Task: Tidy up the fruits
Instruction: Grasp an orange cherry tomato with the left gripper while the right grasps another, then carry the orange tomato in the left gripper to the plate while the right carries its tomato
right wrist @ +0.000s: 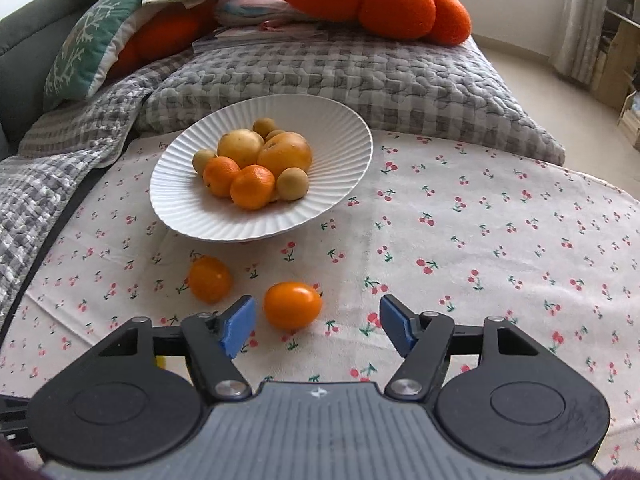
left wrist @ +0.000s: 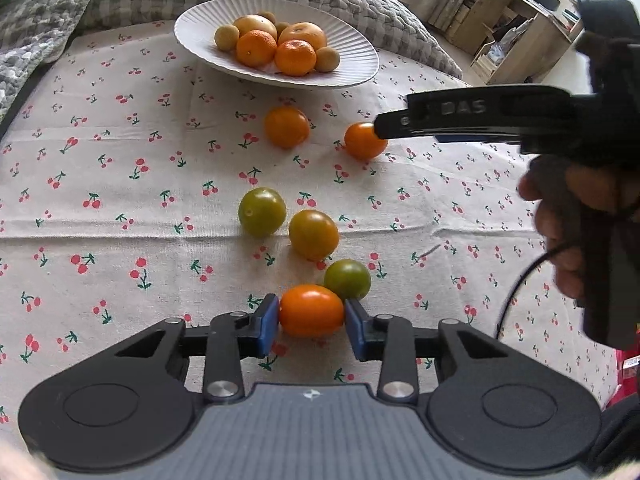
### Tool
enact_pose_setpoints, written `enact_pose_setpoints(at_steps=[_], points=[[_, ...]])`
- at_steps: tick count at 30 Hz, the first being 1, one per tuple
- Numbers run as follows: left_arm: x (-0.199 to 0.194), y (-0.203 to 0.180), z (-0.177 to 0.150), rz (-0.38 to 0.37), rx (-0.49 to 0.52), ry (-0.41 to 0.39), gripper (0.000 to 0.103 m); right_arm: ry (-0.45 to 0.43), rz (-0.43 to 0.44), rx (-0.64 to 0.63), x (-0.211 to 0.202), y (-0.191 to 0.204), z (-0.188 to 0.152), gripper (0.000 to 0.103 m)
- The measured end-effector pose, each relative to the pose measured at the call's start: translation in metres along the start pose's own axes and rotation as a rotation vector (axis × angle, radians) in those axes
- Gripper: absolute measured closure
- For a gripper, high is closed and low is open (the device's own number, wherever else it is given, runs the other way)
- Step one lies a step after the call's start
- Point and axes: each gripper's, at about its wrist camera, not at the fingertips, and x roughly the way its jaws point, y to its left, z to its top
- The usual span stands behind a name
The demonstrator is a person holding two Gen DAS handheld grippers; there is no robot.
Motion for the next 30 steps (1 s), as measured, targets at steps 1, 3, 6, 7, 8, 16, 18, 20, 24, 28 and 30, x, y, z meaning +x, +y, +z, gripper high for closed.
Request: enact_pose_setpoints(at_steps=[1, 3, 6, 7, 8, 16, 18, 20, 24, 28, 30], points=[[0.0, 0.0, 0.0, 0.0, -0.001, 0.001, 0.07, -0.005, 0.0, -0.016, 0.002, 0.003, 0.0, 0.043], [-0.001, 0.0, 0.0, 0.0, -0.004, 0.001, 0.07, -0.018, -0.001, -0.049, 0.005, 0.008, 0.0, 0.044], [-0.002, 0.0, 0.001, 0.0, -0.006, 0.0, 0.07, -0.027, -0.006, -0.093, 0.01, 0.015, -0.001, 0.049], [-0.002, 0.0, 0.0, 0.001, -0.007, 0.001, 0.07, -0.027, -0.009, -0.102, 0.012, 0.016, -0.001, 0.05], [-0.002, 0.0, 0.0, 0.001, -0.008, 0.001, 0.07, -0.028, -0.011, -0.11, 0.013, 0.018, -0.002, 0.052], [-0.001, 0.001, 0.002, -0.003, -0.016, 0.006, 0.07, -0.027, -0.042, -0.16, 0.024, 0.024, -0.005, 0.069], [-0.001, 0.002, 0.002, -0.006, -0.019, 0.005, 0.07, -0.027, -0.045, -0.166, 0.023, 0.026, -0.005, 0.069], [-0.001, 0.002, 0.003, -0.008, -0.02, 0.003, 0.07, -0.02, -0.041, -0.169, 0.022, 0.028, -0.005, 0.069], [-0.003, 0.001, 0.003, -0.012, -0.023, -0.001, 0.07, -0.014, -0.034, -0.189, 0.02, 0.035, -0.005, 0.069], [-0.006, 0.0, 0.004, -0.018, -0.026, -0.008, 0.07, -0.017, -0.024, -0.179, 0.015, 0.035, -0.003, 0.069], [-0.007, 0.0, 0.004, -0.022, -0.027, -0.013, 0.07, -0.017, -0.019, -0.17, 0.014, 0.034, -0.001, 0.069]])
